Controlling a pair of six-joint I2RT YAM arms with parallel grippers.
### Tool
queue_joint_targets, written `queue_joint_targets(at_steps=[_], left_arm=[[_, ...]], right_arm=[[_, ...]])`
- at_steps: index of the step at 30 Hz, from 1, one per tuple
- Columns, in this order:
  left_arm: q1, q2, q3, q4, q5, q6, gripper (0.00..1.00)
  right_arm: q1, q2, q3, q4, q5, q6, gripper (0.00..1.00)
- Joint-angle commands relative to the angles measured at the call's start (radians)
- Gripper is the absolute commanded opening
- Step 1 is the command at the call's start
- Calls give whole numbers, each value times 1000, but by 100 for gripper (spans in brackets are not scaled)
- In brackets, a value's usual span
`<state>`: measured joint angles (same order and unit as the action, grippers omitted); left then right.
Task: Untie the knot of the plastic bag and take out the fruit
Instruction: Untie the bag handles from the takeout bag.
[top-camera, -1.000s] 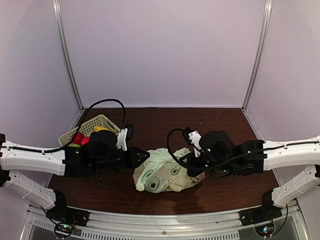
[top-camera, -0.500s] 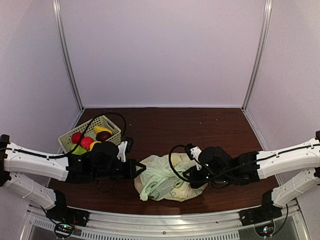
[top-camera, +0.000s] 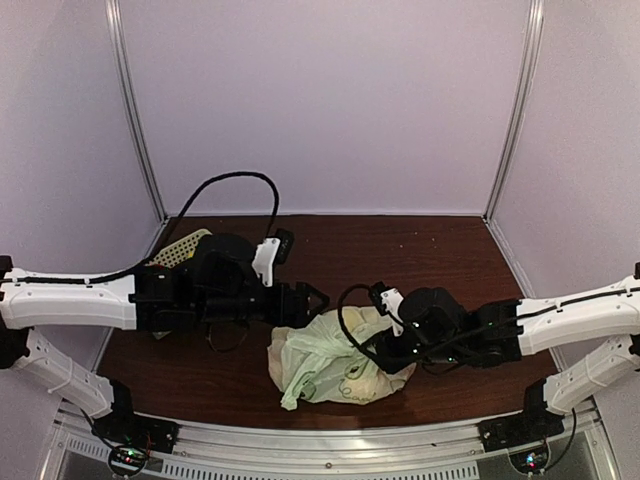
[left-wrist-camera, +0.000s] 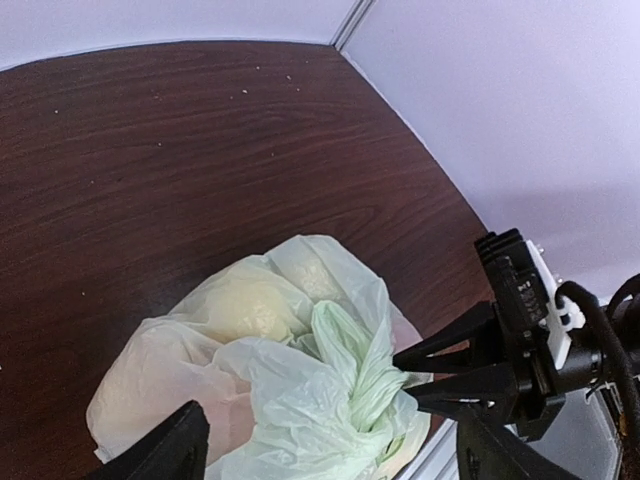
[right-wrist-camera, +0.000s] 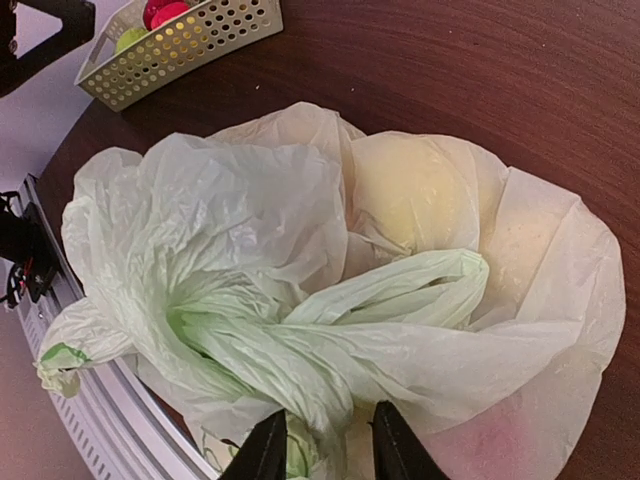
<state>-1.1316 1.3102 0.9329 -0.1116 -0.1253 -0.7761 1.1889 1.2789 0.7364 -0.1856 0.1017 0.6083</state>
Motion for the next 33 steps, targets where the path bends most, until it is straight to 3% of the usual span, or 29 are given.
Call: queue_joint_targets(at_steps=[1,8,16,21,25,33], left_arm=[[-34,98,95,-156,-52,74,91],[-43,210,166,-218,-68,58,97],[-42,252,167,-234,-73,18,95],[-45,256,156,-231,-66,1,64],[-49,249,146,-214,-66,-3,46],[-52,247,135,-193,-60,-10,24]], right_arm=[[-3,-51,22,-16,6,6,38],[-3,-101,24,-57,35,8,52],[-3,-102,26,-60,33,6,61],[-3,-61,60,-80,37,0,63],[-4,-15,91,-93,39,0,62],[-3,63,121,-74,31,-4,62]])
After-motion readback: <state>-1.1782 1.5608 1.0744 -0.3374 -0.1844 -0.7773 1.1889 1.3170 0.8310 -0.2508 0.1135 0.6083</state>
